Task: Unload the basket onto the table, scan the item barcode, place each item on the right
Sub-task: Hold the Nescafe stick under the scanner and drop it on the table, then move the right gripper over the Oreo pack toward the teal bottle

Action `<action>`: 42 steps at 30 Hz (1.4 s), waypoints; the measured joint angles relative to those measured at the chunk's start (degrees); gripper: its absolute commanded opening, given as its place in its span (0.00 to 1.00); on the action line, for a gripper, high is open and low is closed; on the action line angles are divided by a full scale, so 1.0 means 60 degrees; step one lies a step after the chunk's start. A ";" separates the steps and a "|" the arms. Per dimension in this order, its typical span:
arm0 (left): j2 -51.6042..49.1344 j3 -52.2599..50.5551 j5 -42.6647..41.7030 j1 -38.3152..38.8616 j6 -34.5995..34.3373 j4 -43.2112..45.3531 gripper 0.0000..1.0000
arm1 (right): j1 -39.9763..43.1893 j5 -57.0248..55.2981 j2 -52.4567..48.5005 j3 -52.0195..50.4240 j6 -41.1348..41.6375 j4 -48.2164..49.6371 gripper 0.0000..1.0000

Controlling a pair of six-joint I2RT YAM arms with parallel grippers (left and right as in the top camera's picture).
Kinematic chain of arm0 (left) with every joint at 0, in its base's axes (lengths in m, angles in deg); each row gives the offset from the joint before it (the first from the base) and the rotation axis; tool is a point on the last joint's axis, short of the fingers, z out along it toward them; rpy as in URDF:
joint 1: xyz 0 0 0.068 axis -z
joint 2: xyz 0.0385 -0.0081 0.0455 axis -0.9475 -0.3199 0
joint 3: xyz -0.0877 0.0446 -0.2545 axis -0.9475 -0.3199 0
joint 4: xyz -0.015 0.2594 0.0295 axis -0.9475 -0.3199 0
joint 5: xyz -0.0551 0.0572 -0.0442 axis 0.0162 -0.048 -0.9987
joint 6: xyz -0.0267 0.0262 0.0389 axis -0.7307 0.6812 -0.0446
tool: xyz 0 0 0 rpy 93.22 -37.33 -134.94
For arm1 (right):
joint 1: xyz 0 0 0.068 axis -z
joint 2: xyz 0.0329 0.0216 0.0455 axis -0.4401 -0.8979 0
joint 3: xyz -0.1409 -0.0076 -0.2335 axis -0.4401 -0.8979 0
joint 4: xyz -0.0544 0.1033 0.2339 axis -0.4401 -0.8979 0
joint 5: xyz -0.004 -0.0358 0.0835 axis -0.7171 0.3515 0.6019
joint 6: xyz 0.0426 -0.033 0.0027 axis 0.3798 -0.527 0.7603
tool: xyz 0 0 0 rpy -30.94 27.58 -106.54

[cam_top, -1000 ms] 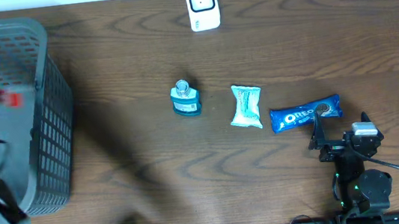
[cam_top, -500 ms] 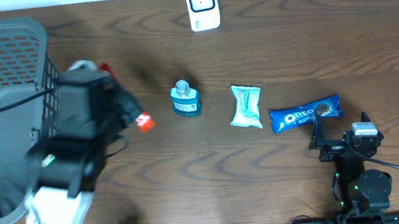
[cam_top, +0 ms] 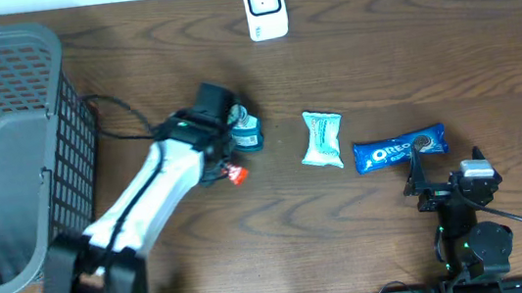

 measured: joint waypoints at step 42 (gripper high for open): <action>0.7195 0.2994 0.5770 -0.0623 1.0775 0.5020 0.98 | 0.0000 0.0000 0.0000 0.0000 0.0000 0.0004 0.99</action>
